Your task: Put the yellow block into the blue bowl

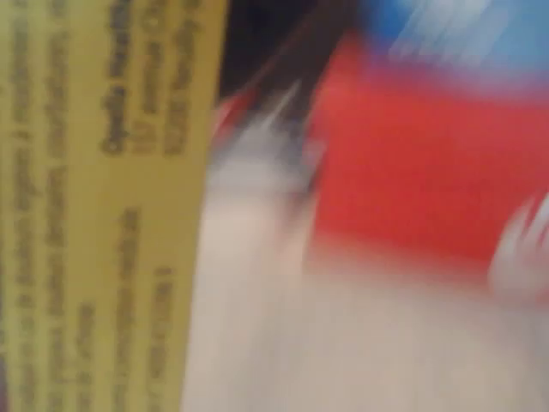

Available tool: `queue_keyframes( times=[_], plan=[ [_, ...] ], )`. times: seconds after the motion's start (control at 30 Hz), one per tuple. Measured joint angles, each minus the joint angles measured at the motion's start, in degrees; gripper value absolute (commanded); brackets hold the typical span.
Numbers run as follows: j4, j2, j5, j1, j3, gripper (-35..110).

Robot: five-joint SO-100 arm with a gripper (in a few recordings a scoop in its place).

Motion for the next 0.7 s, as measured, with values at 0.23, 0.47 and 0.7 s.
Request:
queue_keyframes(
  times=[0.23,0.47,0.7],
  plan=[
    [0.00,-0.09,2.29,10.11,-2.46,0],
    [0.00,-2.02,1.93,21.09,-2.72,0],
    [0.00,-7.21,1.93,29.18,-2.72,0]
  ],
)
